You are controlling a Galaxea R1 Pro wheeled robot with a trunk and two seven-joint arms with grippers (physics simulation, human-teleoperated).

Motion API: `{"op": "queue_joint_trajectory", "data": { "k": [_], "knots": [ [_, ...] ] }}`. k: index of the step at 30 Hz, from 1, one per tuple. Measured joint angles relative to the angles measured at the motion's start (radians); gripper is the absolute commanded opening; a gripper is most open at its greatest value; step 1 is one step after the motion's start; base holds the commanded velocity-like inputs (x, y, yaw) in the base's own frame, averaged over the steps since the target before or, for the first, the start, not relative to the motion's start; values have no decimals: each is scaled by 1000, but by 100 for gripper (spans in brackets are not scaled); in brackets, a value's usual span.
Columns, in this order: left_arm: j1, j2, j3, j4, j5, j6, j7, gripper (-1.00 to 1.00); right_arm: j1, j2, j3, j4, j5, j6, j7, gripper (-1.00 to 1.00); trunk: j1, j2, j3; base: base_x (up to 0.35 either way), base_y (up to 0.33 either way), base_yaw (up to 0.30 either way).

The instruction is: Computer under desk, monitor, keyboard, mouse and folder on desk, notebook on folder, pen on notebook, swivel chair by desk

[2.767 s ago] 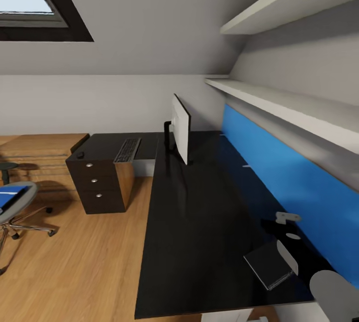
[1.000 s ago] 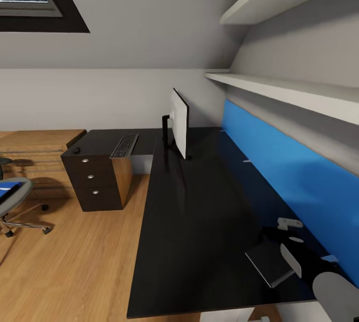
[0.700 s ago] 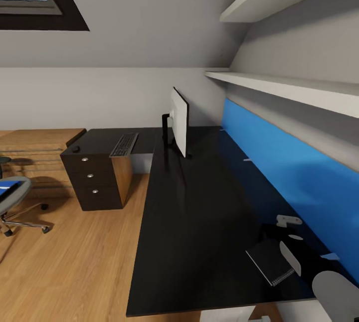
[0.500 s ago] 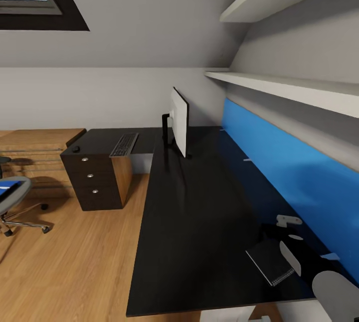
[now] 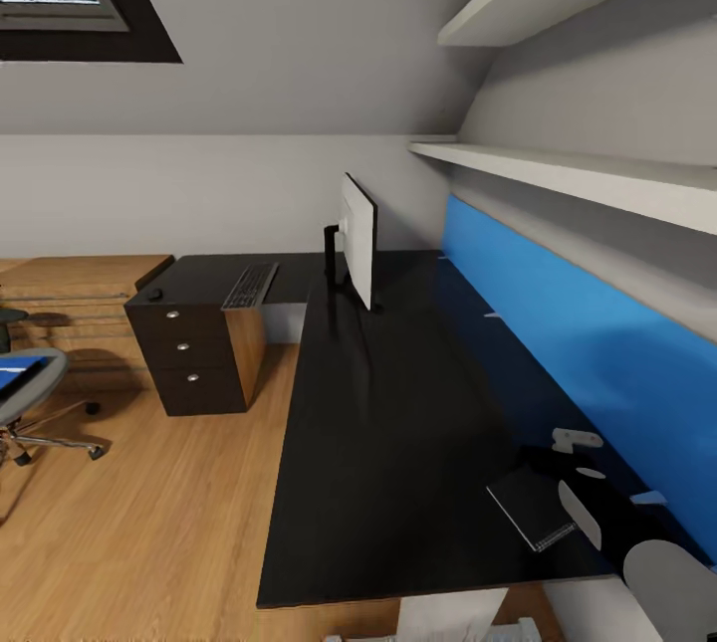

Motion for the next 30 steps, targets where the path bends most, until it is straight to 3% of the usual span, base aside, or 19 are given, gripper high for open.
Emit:
{"op": "queue_joint_trajectory", "data": {
  "k": [30],
  "knots": [
    [0, -2, 0, 0, 0, -1, 0, 100, 0, 0, 0, 2, 1, -1, 0, 100, 0, 0, 0, -120, 48, 0]
  ]
}}
